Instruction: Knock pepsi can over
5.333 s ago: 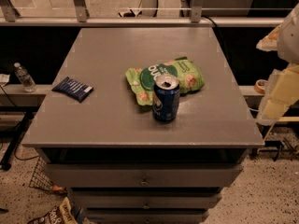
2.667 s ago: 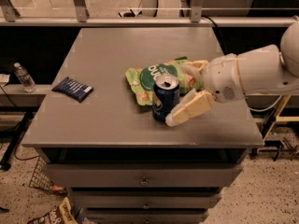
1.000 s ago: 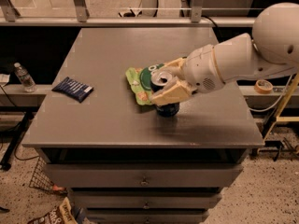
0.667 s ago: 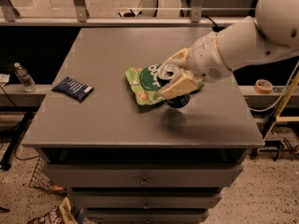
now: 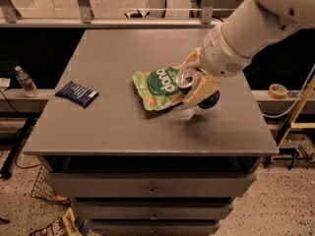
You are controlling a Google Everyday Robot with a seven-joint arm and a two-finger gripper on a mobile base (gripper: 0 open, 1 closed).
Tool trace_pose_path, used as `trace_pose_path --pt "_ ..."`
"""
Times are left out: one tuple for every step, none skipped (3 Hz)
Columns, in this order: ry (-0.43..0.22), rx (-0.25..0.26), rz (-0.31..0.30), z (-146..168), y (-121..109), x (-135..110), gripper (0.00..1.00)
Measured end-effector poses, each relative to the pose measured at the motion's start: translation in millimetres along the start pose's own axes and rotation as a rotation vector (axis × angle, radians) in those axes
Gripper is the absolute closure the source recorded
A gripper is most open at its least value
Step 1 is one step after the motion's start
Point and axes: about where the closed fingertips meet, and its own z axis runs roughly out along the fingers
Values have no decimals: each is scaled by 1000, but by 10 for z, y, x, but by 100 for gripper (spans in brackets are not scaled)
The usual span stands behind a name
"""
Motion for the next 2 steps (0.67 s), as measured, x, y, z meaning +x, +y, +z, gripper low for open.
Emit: trace_pose_path --pt "158 -120 -91 81 209 199 100" --pt "310 -216 -151 147 393 413 100"
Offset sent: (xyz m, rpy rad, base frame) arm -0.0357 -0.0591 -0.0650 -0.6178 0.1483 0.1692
